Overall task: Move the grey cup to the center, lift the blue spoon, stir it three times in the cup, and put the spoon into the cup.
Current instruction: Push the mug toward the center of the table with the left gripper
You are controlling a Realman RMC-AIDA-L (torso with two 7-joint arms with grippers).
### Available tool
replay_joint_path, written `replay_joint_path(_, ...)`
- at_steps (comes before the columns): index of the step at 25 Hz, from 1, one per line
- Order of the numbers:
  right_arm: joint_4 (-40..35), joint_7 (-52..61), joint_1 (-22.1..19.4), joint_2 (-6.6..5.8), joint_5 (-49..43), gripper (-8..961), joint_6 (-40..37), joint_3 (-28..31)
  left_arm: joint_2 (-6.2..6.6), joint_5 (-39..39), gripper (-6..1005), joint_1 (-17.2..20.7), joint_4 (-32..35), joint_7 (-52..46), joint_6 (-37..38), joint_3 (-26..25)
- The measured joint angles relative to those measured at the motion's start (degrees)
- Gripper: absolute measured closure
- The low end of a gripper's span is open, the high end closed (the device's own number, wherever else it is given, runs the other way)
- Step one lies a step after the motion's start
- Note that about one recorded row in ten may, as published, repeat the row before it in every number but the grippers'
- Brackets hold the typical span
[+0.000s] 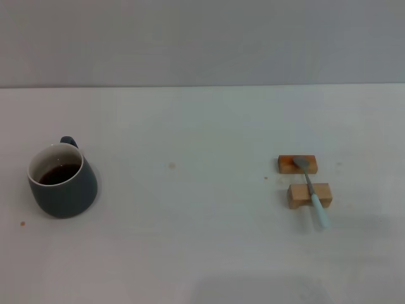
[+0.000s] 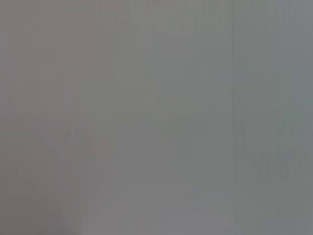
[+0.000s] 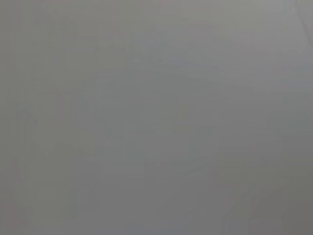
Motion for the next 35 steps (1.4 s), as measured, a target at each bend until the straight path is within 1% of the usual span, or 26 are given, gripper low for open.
replay_joint_path(11, 0.0, 0.0, 0.37, -0.01, -0.76, 250, 0.59, 0.02, 0.09, -0.09, 146, -1.17, -0.31, 0.0, -0.78, -0.43)
replay_joint_path(19, 0.0, 0.0, 0.19, 0.06, -0.82, 250, 0.25, 0.01, 0.0, -1.0, 146, -2.94, -0.35, -0.25, -2.04, -0.88)
replay_joint_path(25, 0.19, 0.0, -0.3, 0.09, -0.83, 250, -0.07, 0.05, -0.03, -1.11, 302, -4.86, -0.1, 0.08, -3.79, -1.0)
replay_joint_path(31, 0.25, 0.0, -0.76, 0.14, -0.82, 251, -0.41, 0.17, 0.08, -1.1, 503, -5.73, 0.36, 0.7, -5.15, -1.14)
replay_joint_path(35, 0.32, 0.0, -0.79, 0.14, -0.83, 251, -0.95, 0.08, 0.19, -1.11, 712, -6.73, 0.87, 2.82, -7.35, -1.39)
